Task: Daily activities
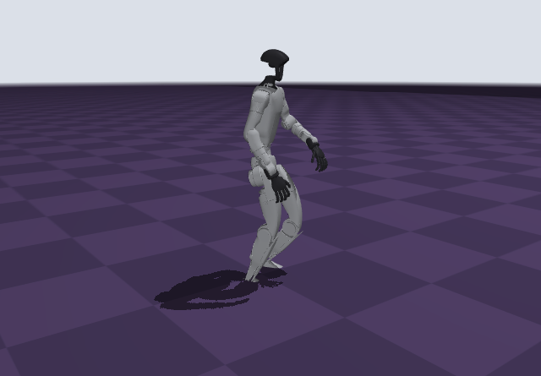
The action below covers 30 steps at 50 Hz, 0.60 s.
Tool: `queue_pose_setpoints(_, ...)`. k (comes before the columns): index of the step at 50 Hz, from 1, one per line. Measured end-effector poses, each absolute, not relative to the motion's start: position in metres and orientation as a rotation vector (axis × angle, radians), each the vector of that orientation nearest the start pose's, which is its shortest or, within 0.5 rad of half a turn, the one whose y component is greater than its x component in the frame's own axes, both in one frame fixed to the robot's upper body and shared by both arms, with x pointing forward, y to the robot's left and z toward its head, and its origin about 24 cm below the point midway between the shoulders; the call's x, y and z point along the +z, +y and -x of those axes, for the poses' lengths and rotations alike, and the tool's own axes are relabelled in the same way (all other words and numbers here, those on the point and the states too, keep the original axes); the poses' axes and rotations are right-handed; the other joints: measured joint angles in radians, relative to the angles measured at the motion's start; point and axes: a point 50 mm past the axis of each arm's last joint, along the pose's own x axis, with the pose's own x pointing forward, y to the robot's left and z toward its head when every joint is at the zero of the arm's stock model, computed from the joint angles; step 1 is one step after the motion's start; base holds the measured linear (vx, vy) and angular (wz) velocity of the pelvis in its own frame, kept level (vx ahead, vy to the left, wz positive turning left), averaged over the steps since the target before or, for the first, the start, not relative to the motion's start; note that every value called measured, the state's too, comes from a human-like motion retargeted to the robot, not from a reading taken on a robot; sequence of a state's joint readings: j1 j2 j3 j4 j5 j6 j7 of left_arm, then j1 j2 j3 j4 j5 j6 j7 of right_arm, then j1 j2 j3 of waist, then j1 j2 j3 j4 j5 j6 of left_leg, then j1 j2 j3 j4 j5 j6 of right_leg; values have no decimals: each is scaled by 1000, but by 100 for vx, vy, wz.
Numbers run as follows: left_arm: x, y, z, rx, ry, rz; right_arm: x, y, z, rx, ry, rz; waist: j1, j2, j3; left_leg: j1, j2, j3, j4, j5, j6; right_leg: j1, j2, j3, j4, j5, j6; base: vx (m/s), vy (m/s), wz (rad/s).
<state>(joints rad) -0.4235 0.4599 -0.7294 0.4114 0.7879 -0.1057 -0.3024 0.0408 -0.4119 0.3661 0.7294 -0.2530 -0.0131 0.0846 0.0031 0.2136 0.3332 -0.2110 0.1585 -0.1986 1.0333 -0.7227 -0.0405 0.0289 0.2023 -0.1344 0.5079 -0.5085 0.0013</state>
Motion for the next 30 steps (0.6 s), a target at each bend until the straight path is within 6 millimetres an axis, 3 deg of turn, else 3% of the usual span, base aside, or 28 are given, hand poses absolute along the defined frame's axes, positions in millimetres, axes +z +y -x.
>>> queue_pose_setpoints(3, 18, 92, -293, -940, -85, -1554, -116, -226, -162, 411, 843, 750, 18, 25, 11, -34, 23, -3, 48, -39, 2, -85, 22, 11, 118, -42, -3, -6, 3, -54)
queue_pose_setpoints(5, 37, 85, -308, -902, -160, -1613, -115, -225, -173, 421, 833, 776, 33, -6, -33, -106, -7, 18, 21, -32, 16, -202, -8, 30, 171, -59, 4, -5, 5, -64)
queue_pose_setpoints(7, 40, 80, -311, -901, -188, -1654, -119, -221, -169, 448, 848, 794, 24, -12, -27, -138, -9, 23, 57, -43, 28, -259, -7, 37, 246, -66, 8, -13, 8, -48)
queue_pose_setpoints(12, 61, 78, -337, -805, -246, -1809, -116, -210, -186, 460, 796, 856, -18, -95, -63, -258, -61, 80, 33, -50, 77, -463, -57, 87, 367, -84, 34, -11, 10, -45)
queue_pose_setpoints(23, 76, 84, -359, -668, -344, -2033, -106, -183, -205, 426, 624, 908, -131, -227, -57, -483, -85, 199, 68, -51, 130, -812, -92, 159, 583, 2, 100, -15, 12, -43)
queue_pose_setpoints(30, 61, 81, -350, -749, -393, -2134, -104, -175, -206, 445, 573, 952, -165, -265, -44, -589, -62, 230, 131, -48, 138, -930, -60, 161, 699, -54, 109, -17, 7, -26)
